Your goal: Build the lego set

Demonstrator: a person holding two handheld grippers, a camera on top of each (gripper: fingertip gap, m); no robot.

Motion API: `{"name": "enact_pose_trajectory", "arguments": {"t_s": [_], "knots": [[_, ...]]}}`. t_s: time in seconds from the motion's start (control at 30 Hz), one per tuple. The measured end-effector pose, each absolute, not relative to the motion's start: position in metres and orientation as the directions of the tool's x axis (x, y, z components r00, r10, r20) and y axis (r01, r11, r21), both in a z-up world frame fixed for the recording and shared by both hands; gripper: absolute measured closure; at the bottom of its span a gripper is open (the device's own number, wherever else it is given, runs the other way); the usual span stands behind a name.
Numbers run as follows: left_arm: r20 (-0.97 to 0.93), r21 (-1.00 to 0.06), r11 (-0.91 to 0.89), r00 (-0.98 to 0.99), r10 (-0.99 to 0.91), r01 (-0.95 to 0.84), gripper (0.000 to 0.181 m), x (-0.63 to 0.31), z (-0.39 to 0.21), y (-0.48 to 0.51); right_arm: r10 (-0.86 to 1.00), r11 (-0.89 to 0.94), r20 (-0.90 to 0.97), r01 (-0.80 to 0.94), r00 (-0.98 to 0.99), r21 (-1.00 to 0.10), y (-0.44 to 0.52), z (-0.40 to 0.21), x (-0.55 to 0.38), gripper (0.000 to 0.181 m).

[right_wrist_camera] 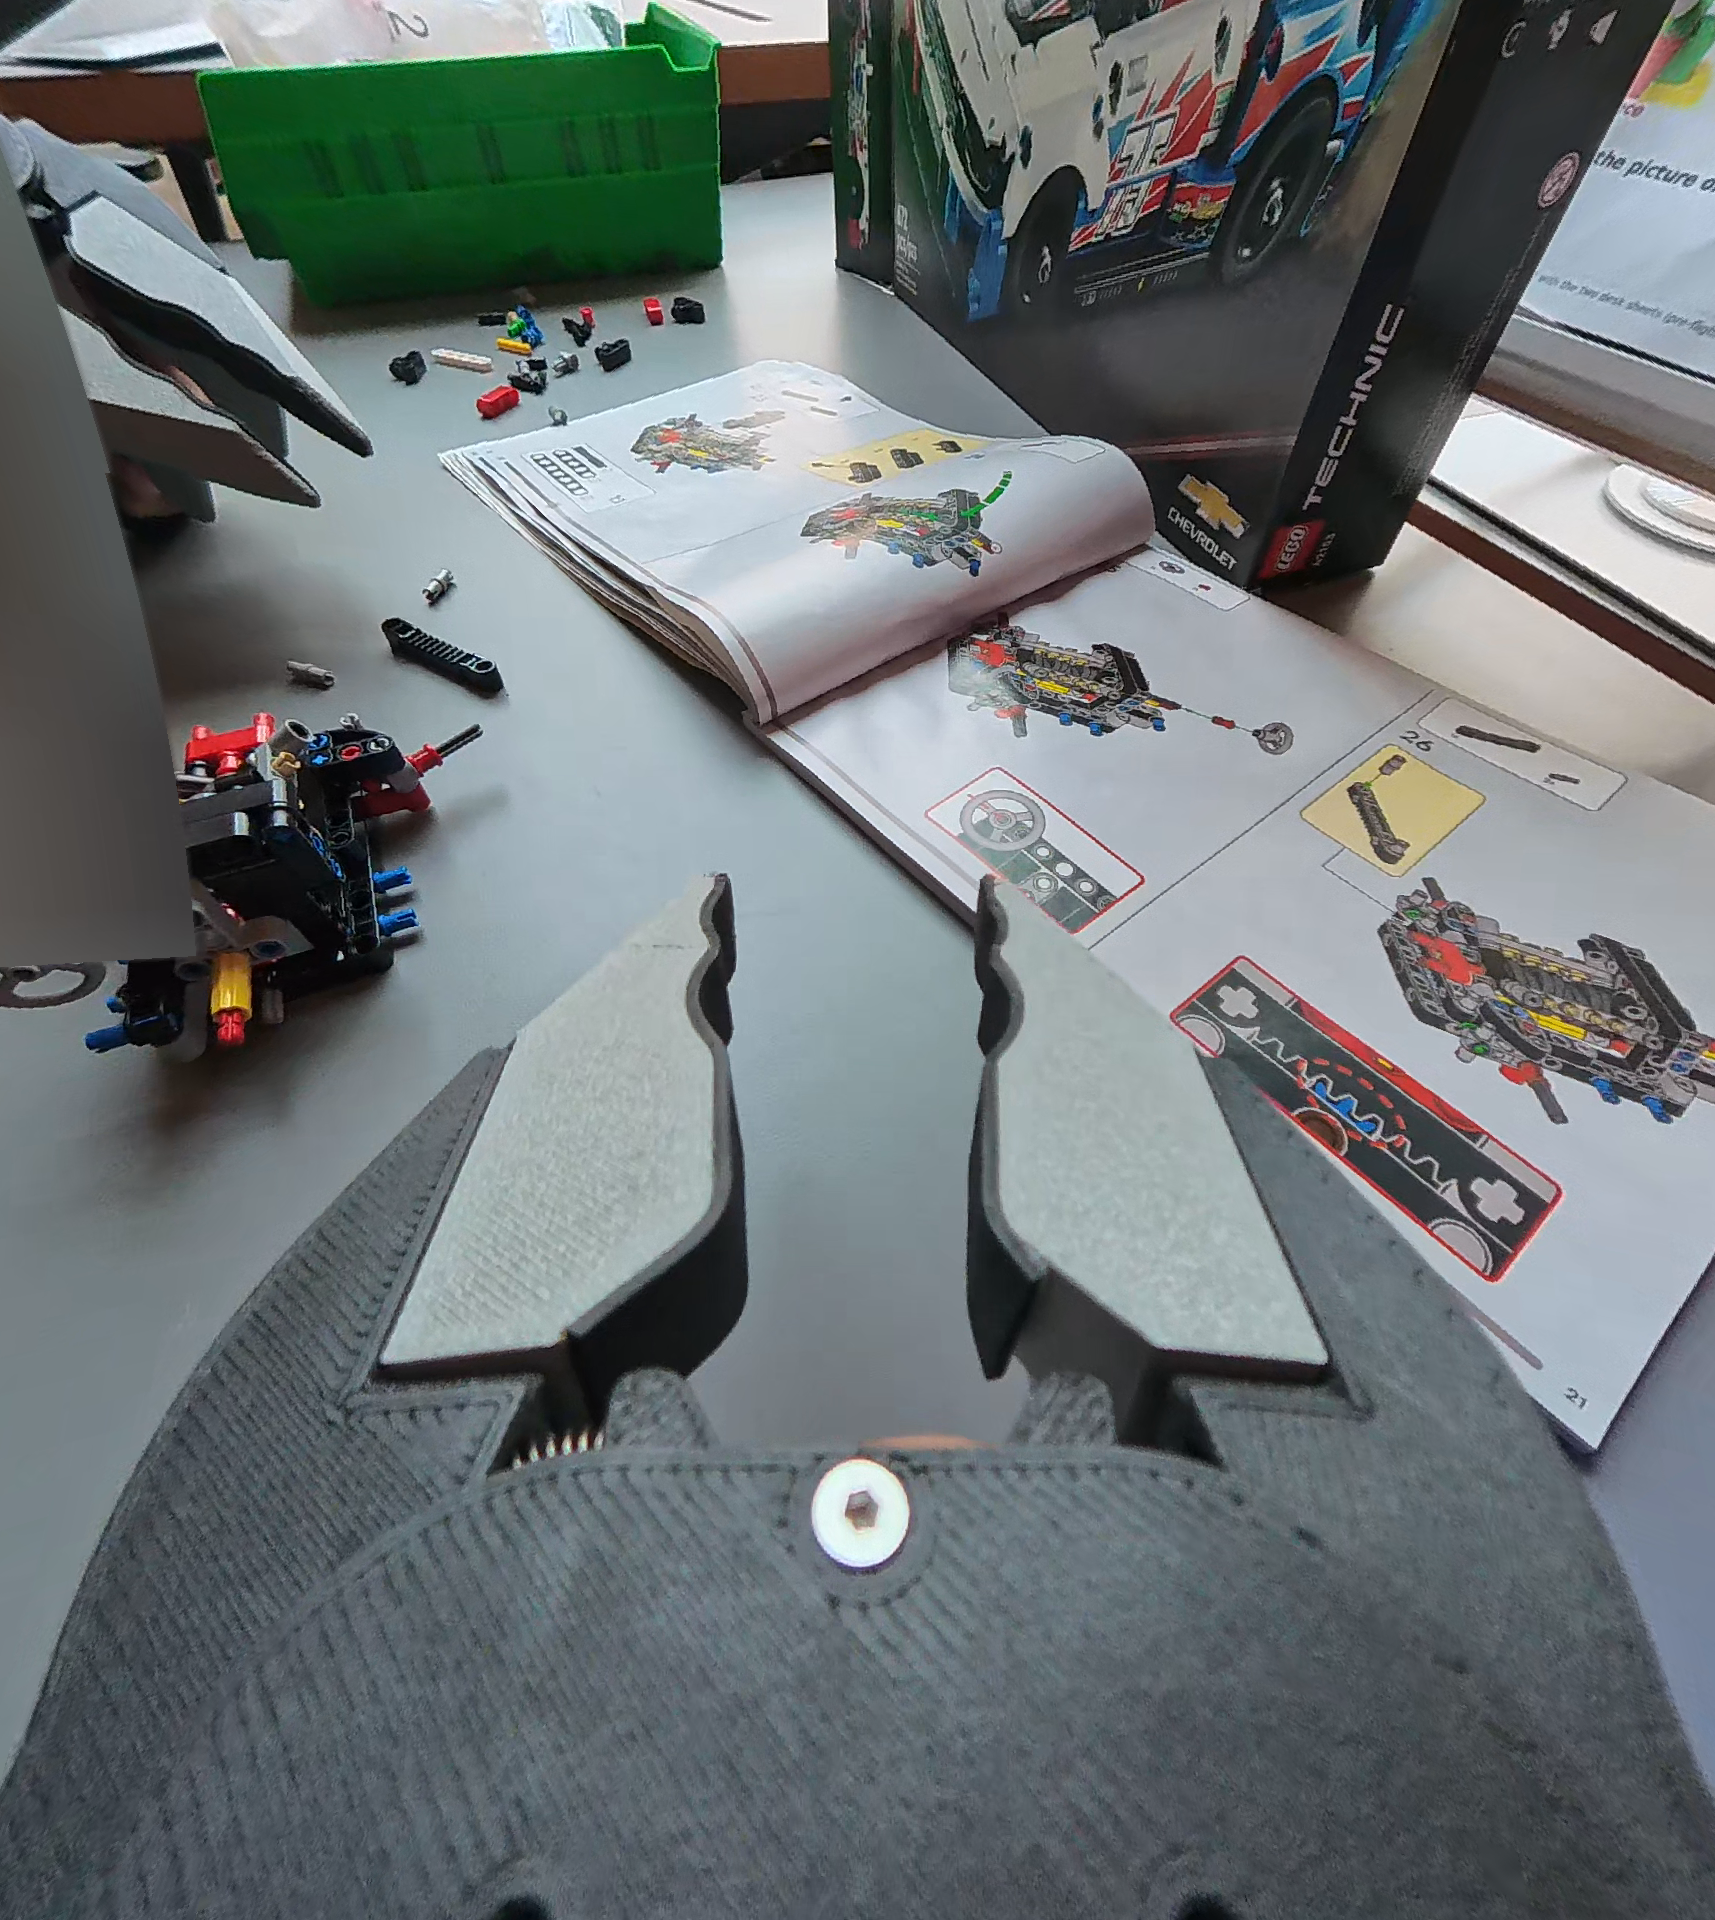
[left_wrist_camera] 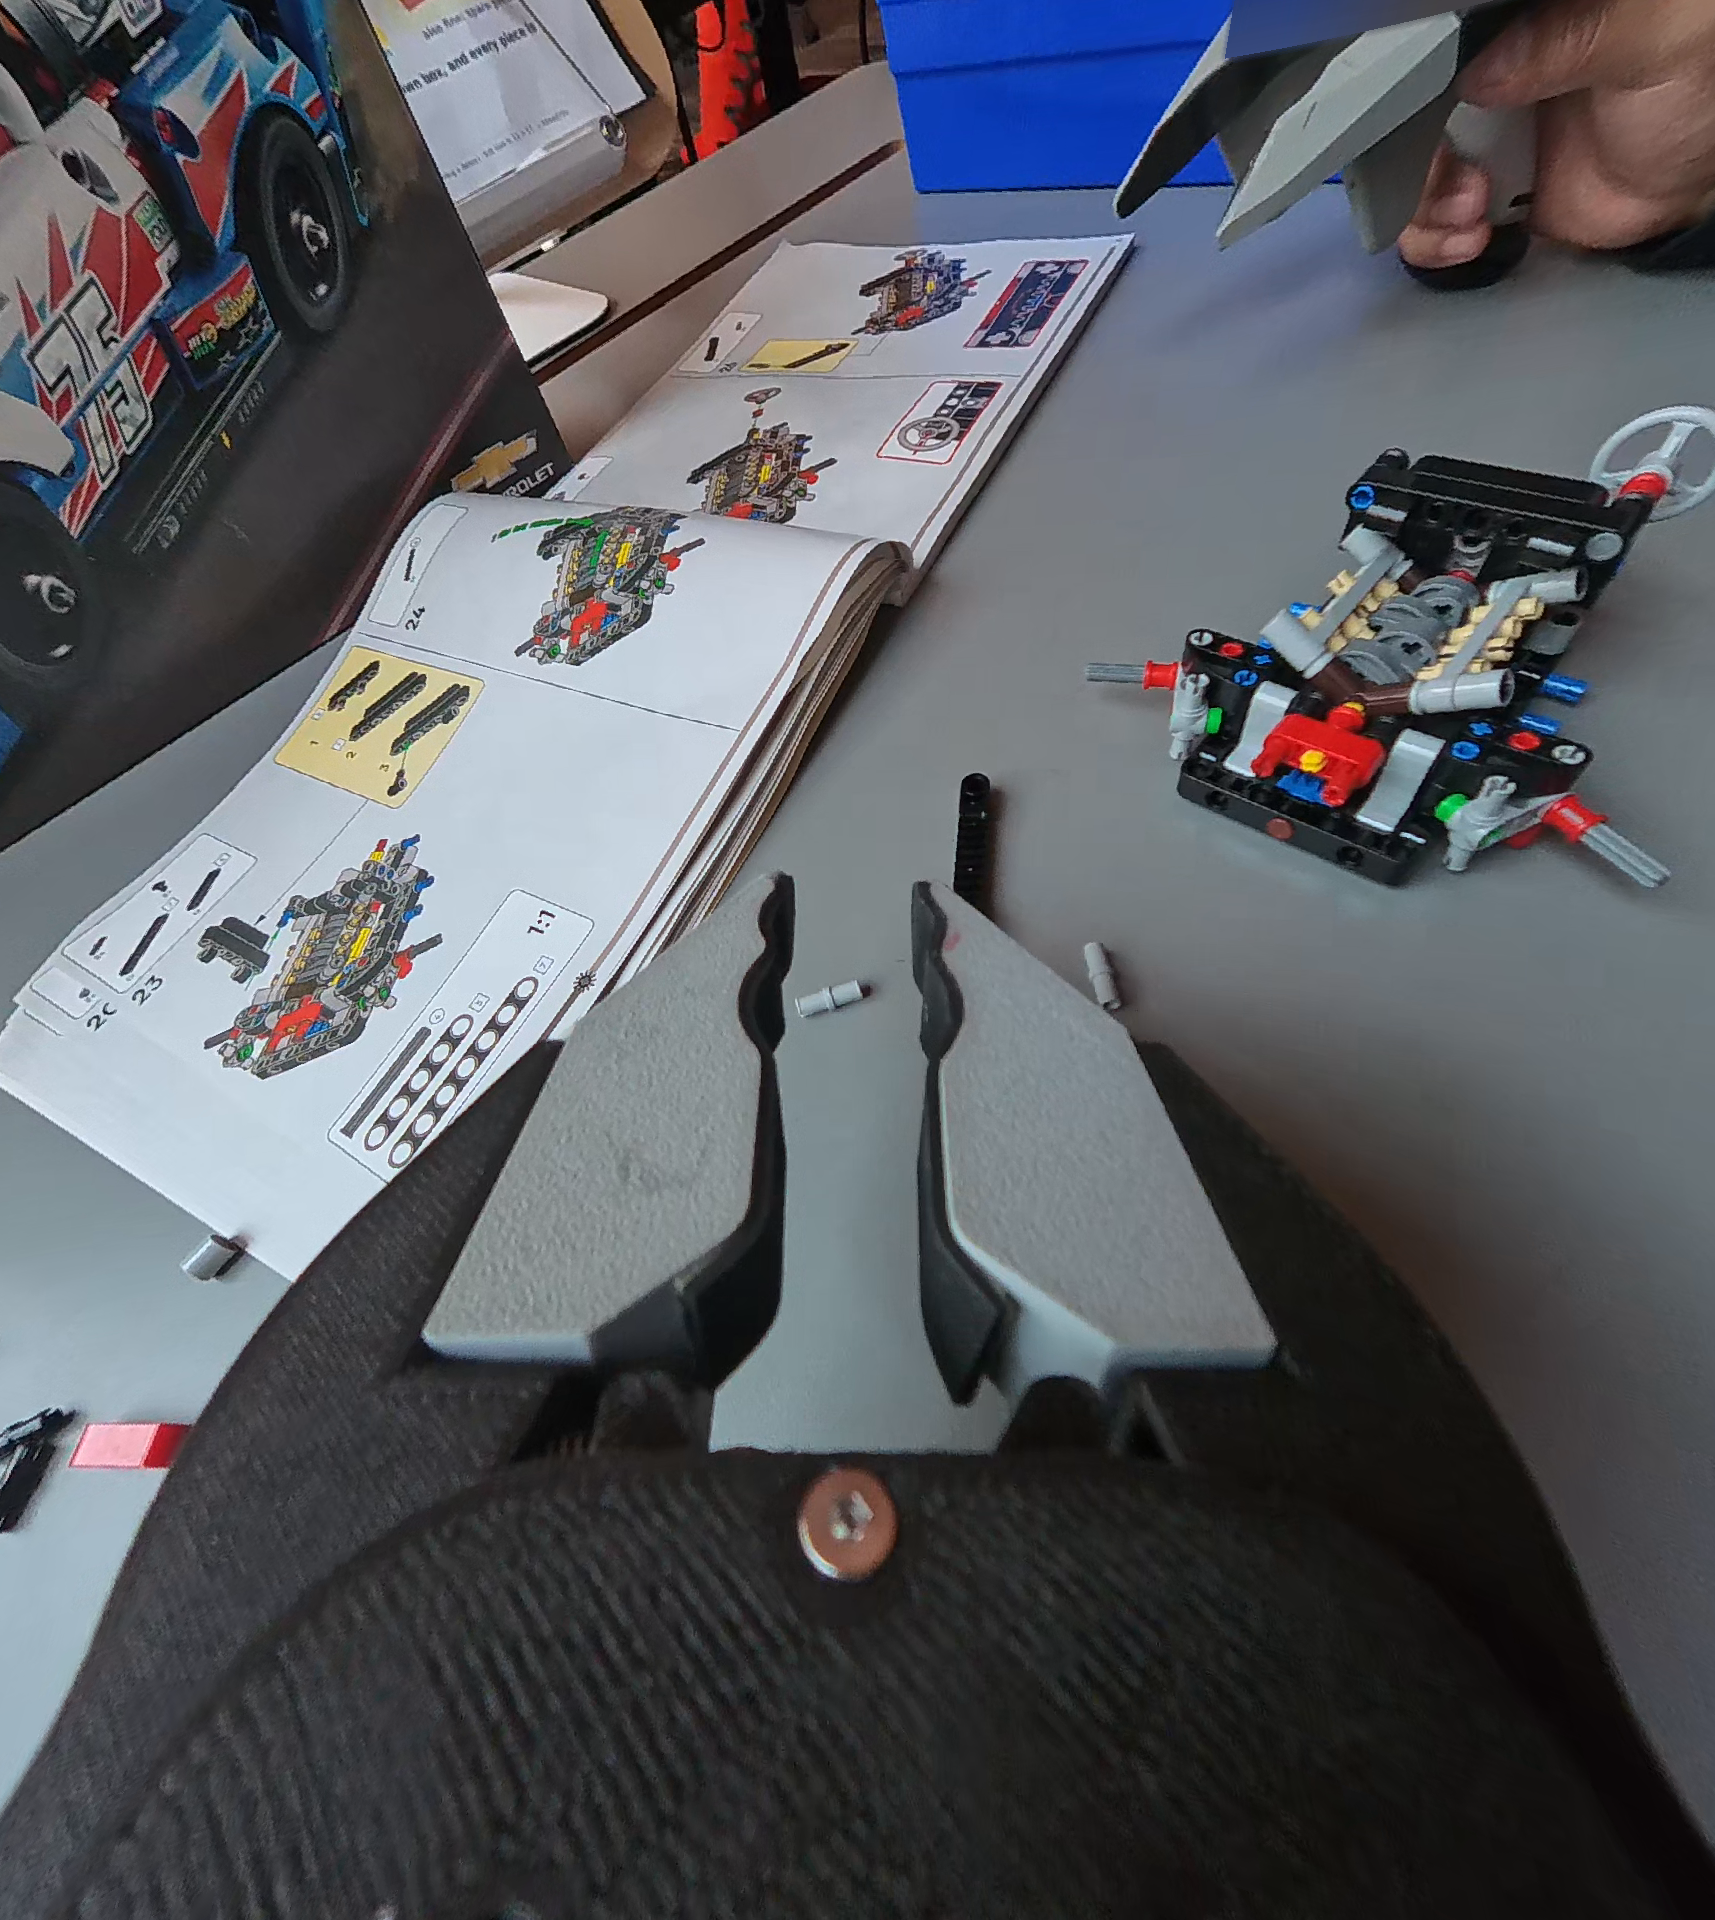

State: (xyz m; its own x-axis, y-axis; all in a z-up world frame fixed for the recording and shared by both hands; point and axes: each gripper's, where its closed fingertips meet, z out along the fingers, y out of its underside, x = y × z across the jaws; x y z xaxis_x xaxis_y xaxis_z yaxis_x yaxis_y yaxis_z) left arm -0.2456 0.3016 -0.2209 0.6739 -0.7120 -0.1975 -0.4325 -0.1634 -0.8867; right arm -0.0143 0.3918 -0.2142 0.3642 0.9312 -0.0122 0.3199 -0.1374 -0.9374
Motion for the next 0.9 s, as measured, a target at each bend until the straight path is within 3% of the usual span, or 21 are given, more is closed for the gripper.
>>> {"name": "enact_pose_trajectory", "arguments": {"t_s": [0.9], "knots": [[-0.189,-0.887,-0.168,0.671,-0.717,-0.430,0.163,-0.2453,-0.2209,0.3014,0.936,-0.134,-0.009,0.332,0.353,-0.934,0.3896,-0.2157,-0.0154,0.138]]}}
